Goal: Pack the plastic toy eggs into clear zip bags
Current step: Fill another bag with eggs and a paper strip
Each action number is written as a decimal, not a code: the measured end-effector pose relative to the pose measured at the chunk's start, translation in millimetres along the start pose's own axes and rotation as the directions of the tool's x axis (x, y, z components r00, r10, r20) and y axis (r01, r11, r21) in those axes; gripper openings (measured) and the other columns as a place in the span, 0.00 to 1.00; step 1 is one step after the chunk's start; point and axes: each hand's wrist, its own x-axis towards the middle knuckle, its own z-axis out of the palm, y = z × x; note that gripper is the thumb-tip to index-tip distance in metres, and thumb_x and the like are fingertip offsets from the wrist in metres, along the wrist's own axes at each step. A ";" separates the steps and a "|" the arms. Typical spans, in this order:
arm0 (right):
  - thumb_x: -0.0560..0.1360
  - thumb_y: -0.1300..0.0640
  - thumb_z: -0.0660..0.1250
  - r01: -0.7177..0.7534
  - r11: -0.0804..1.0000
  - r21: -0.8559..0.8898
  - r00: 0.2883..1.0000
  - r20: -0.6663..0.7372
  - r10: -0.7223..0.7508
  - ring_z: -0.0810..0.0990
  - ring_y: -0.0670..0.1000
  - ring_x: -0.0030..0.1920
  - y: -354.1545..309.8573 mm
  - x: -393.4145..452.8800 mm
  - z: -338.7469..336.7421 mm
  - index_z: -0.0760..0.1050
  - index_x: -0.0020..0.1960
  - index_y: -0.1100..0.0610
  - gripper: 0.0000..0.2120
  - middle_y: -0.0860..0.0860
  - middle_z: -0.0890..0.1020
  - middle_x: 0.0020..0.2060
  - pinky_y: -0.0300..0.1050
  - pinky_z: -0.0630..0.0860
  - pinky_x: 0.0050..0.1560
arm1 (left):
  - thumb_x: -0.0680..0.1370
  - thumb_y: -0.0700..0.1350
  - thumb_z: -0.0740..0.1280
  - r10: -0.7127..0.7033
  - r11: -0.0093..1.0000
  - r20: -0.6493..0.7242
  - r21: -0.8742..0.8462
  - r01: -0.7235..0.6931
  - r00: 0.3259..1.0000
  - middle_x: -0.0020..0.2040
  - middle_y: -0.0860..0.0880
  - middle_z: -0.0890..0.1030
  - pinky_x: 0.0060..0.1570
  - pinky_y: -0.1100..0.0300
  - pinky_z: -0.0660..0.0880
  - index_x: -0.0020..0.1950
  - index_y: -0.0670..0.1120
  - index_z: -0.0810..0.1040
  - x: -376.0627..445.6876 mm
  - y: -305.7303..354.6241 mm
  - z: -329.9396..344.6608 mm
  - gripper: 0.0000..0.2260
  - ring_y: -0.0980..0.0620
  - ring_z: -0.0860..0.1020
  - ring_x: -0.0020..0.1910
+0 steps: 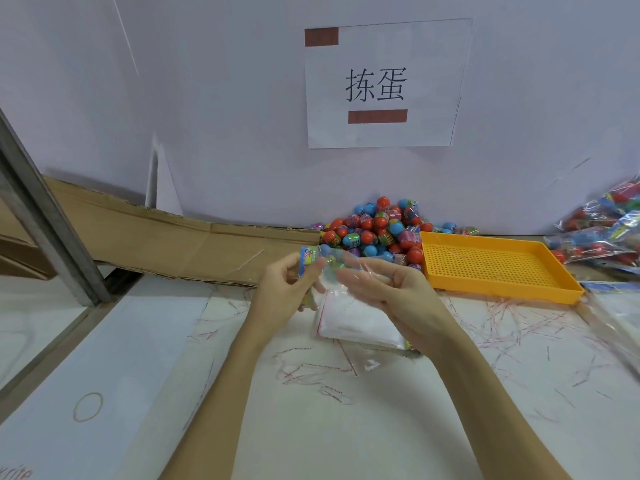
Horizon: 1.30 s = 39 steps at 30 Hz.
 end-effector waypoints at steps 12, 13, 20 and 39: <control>0.81 0.52 0.68 0.055 0.992 -0.112 0.998 -0.016 -0.058 0.84 0.47 0.58 -2.9 -2.8 3.6 0.74 0.72 0.46 0.20 0.46 0.86 0.56 0.46 0.71 0.66 | 0.77 0.53 0.75 -0.043 0.999 -0.102 -0.006 0.043 0.994 0.44 0.52 0.88 0.46 0.51 0.82 0.54 0.52 0.86 -2.4 3.8 1.5 0.09 0.55 0.85 0.41; 0.81 0.53 0.68 0.083 0.968 -0.236 0.995 -0.038 -0.095 0.84 0.44 0.57 -1.3 -2.4 5.9 0.71 0.74 0.44 0.22 0.43 0.86 0.55 0.43 0.73 0.63 | 0.76 0.54 0.76 -0.001 0.996 -0.177 0.088 0.017 0.984 0.47 0.54 0.87 0.50 0.52 0.82 0.58 0.53 0.84 -1.4 1.9 0.8 0.13 0.57 0.84 0.46; 0.79 0.65 0.66 0.318 0.604 -0.731 0.916 0.074 -0.393 0.77 0.43 0.64 18.5 -0.3 25.4 0.79 0.69 0.53 0.19 0.47 0.82 0.63 0.33 0.69 0.65 | 0.73 0.62 0.76 0.498 0.463 0.248 0.735 -0.496 0.831 0.78 0.55 0.68 0.77 0.54 0.53 0.80 0.56 0.67 -0.2 -5.9 2.2 0.38 0.54 0.63 0.79; 0.83 0.41 0.57 -0.224 0.350 -0.910 0.952 -0.281 -0.120 0.58 0.58 0.78 37.6 14.1 -12.4 0.71 0.74 0.47 0.22 0.55 0.62 0.79 0.58 0.55 0.77 | 0.70 0.47 0.82 -0.163 0.983 -0.107 0.063 0.170 0.981 0.38 0.48 0.88 0.37 0.55 0.82 0.56 0.47 0.80 3.0 -3.8 -4.0 0.19 0.49 0.87 0.36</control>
